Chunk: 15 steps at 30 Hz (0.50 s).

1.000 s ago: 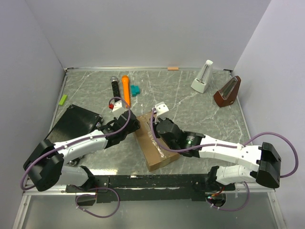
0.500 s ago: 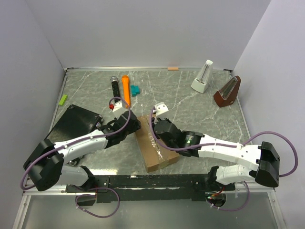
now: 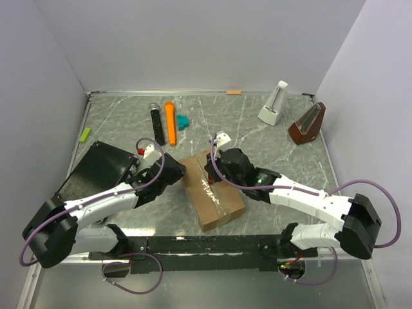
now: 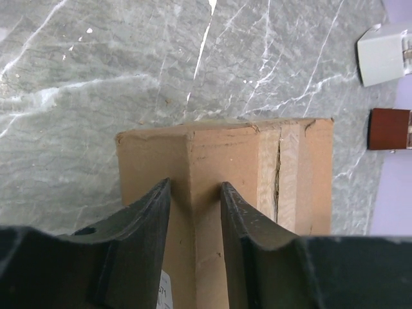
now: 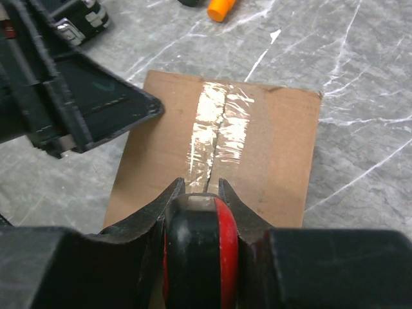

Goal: Unpack the express box
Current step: Cut the express box at the center of the board.

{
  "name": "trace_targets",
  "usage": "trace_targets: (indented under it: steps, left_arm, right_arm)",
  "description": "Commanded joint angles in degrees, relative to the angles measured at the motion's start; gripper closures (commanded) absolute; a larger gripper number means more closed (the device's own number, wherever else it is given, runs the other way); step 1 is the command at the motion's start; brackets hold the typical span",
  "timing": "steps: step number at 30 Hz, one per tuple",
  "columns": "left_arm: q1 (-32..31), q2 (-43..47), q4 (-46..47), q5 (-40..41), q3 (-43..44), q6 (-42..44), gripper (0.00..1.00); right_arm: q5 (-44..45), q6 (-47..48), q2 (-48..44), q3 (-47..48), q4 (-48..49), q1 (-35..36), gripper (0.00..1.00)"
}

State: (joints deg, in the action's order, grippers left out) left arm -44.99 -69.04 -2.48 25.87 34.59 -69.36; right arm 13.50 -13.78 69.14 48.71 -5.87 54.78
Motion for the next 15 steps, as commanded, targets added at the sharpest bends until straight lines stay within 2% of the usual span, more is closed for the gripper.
trace_targets:
  steps: [1, 9, 15]
  left_arm:
    - [0.5, -0.7, -7.6, -0.2, -2.8, -0.7, 0.58]
    - [0.4, -1.7, -6.7, -0.4, -2.5, -0.9, 0.53]
    - [0.0, -2.3, -4.9, -1.0, -2.9, -2.4, 0.51]
  right_arm:
    - [-1.7, 4.0, 2.5, 2.9, -0.1, -3.5, 1.00]
    - [-2.6, 5.3, 6.3, 11.8, -2.7, -4.1, 1.00]
    - [-5.3, 5.5, 10.4, 14.6, -2.7, -4.6, 1.00]
